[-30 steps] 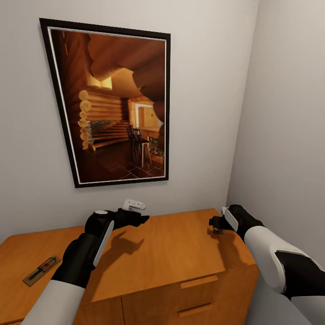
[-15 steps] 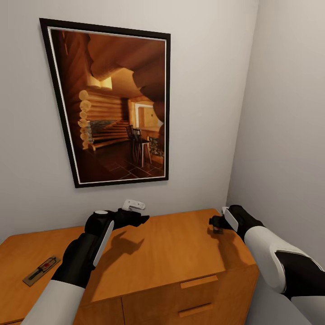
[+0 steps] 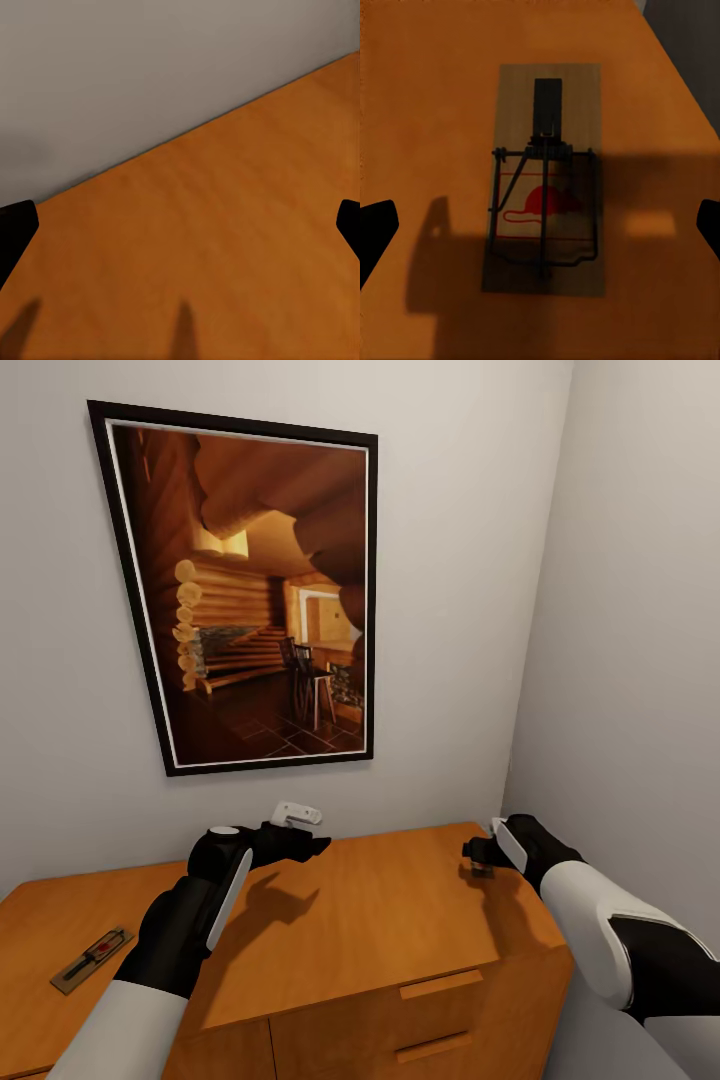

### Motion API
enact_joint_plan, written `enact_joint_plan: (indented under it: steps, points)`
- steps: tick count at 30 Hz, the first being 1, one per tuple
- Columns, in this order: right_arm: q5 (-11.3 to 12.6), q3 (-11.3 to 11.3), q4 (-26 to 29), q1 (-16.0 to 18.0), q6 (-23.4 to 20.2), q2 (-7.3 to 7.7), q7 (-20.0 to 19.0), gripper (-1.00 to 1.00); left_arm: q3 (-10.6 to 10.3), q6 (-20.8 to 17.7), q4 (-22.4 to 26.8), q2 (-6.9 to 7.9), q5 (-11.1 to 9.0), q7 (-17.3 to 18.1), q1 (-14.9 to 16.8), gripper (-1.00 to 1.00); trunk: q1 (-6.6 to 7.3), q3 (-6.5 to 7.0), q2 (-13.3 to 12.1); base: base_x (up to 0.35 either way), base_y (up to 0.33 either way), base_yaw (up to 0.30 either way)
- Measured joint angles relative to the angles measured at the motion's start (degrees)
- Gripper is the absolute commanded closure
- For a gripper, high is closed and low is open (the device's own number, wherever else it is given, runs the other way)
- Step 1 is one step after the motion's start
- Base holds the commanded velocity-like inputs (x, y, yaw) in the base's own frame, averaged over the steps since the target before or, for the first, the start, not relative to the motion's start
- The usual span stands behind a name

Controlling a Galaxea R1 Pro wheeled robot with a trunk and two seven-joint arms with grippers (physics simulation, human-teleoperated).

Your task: Take the four mousetraps from the cabinet in the bathroom and place them on the bathroom floor. Make sure all four end up on the same floor surface, and ensure that at least two of them are either under or directly next to the same bathroom sink.

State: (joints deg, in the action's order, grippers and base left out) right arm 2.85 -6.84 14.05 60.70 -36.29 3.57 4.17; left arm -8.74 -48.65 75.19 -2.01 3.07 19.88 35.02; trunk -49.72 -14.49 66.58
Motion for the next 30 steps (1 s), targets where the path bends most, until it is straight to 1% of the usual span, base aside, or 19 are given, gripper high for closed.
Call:
enact_joint_plan:
  steps: [12,30]
  points:
    - [0.0,0.0,-0.2,0.0,0.0,-0.04,0.0,-1.00,0.0,0.0,0.0,0.00,0.0,0.0,0.0,-1.00,0.00,0.00,0.0,0.000,0.000,0.000]
    - [0.0,0.1,-2.7,0.0,-0.7,0.26,-0.1,-1.00,0.0,0.0,0.0,-0.08,-0.1,0.0,0.0,-1.00,0.00,0.00,0.0,0.000,0.000,0.000]
